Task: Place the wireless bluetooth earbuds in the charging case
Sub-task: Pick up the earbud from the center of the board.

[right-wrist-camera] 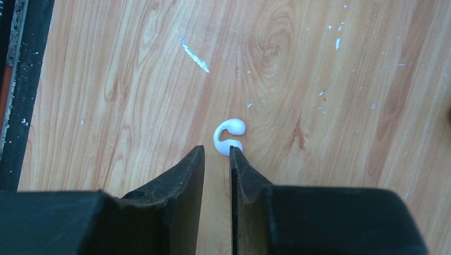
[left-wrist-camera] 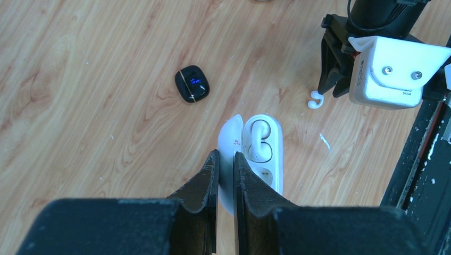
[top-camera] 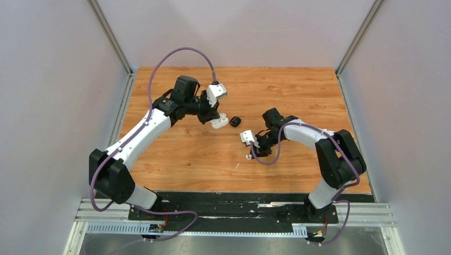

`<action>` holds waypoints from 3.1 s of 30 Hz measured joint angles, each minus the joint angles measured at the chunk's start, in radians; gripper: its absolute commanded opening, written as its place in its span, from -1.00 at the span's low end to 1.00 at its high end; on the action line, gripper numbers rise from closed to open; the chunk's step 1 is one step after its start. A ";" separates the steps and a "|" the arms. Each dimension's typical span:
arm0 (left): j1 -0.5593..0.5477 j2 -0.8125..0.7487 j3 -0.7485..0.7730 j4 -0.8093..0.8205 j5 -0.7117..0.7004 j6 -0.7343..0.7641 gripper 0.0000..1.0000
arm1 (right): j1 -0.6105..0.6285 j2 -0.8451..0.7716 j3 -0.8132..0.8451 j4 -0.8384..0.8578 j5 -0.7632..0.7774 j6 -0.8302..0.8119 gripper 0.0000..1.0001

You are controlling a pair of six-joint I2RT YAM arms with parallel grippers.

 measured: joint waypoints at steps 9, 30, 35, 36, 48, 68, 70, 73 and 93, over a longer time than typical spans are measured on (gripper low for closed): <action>0.000 0.029 0.007 -0.008 0.000 0.000 -1.00 | 0.008 0.028 0.000 -0.002 0.000 -0.030 -0.53; 0.005 0.031 0.009 -0.015 -0.003 0.000 -1.00 | 0.026 0.079 0.043 0.004 -0.003 -0.051 -0.41; 0.006 0.031 0.009 -0.014 -0.004 0.000 -1.00 | 0.035 0.096 0.049 0.004 0.001 -0.054 -0.38; 0.006 0.031 0.009 -0.015 -0.004 0.000 -1.00 | 0.037 0.101 0.051 0.004 0.002 -0.055 -0.38; 0.006 0.031 0.009 -0.015 -0.007 0.000 -1.00 | 0.042 0.117 0.068 -0.002 0.041 -0.056 -0.41; 0.007 0.031 0.009 -0.014 -0.006 0.000 -1.00 | 0.042 0.123 0.094 0.027 0.057 0.006 -0.58; 0.008 0.031 0.009 -0.014 -0.006 0.000 -1.00 | 0.041 0.123 0.094 0.030 0.057 0.010 -0.64; 0.008 0.031 0.009 -0.014 -0.005 0.000 -1.00 | 0.042 0.123 0.094 0.032 0.057 0.015 -0.67; 0.008 0.041 0.010 -0.014 0.000 -0.001 -1.00 | 0.034 0.115 0.133 0.038 0.060 0.096 -1.00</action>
